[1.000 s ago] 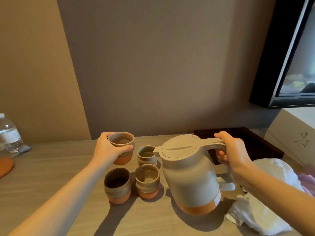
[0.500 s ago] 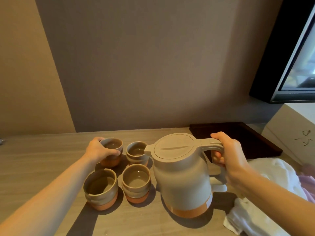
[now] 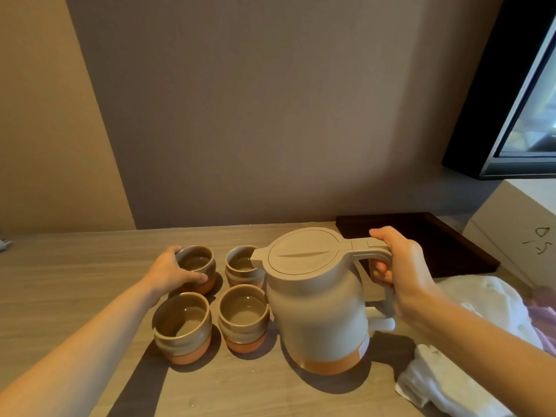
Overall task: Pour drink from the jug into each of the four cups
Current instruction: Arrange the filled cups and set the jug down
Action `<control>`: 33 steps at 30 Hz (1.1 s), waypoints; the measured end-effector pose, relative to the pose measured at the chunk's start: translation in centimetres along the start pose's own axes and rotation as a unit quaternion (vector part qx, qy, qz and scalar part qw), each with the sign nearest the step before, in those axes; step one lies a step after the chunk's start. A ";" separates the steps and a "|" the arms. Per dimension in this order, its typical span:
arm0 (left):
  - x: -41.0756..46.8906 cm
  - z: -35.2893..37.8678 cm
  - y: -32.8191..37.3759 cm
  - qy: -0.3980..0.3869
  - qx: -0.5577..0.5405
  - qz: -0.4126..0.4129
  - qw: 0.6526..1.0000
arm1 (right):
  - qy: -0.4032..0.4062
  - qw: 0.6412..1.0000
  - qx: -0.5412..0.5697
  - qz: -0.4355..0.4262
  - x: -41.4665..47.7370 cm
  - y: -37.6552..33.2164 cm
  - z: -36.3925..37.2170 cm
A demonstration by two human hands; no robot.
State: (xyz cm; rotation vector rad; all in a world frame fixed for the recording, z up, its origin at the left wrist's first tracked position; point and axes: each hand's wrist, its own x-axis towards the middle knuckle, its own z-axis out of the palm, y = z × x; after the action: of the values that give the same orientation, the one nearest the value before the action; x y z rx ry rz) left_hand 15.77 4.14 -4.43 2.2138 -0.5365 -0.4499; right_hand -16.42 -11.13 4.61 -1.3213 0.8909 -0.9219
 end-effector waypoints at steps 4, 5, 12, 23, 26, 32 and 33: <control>-1.3 -0.3 0.8 0.011 0.016 0.038 0.999 | 0.004 1.000 0.008 -0.005 -0.7 -0.6 -0.1; -1.8 -0.4 1.2 0.029 0.014 0.057 0.998 | 0.007 1.000 0.011 -0.006 -0.9 -0.8 -0.2; -9.3 0.0 5.9 0.036 -0.180 0.174 0.967 | 0.025 0.999 0.046 -0.011 -2.3 -1.3 -1.6; -20.6 5.6 9.0 -0.168 -0.322 0.156 0.918 | 0.041 0.996 0.080 -0.027 -2.4 -0.8 -3.7; -21.3 6.8 9.5 -0.156 -0.333 0.183 0.912 | 0.040 0.996 0.080 -0.025 -1.9 -0.2 -3.6; -20.9 9.6 10.1 -0.056 -0.248 0.251 0.934 | 0.020 0.993 0.112 -0.001 -0.2 1.0 -3.0; -20.6 10.0 10.2 -0.035 -0.235 0.257 0.937 | 0.013 0.993 0.114 0.000 0.2 1.3 -2.8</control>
State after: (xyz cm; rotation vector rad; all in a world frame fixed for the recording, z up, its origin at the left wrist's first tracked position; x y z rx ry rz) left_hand -8.86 2.44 0.17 1.5308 -0.9093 -0.3321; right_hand -18.92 -12.34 3.21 -1.1141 0.7807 -1.0120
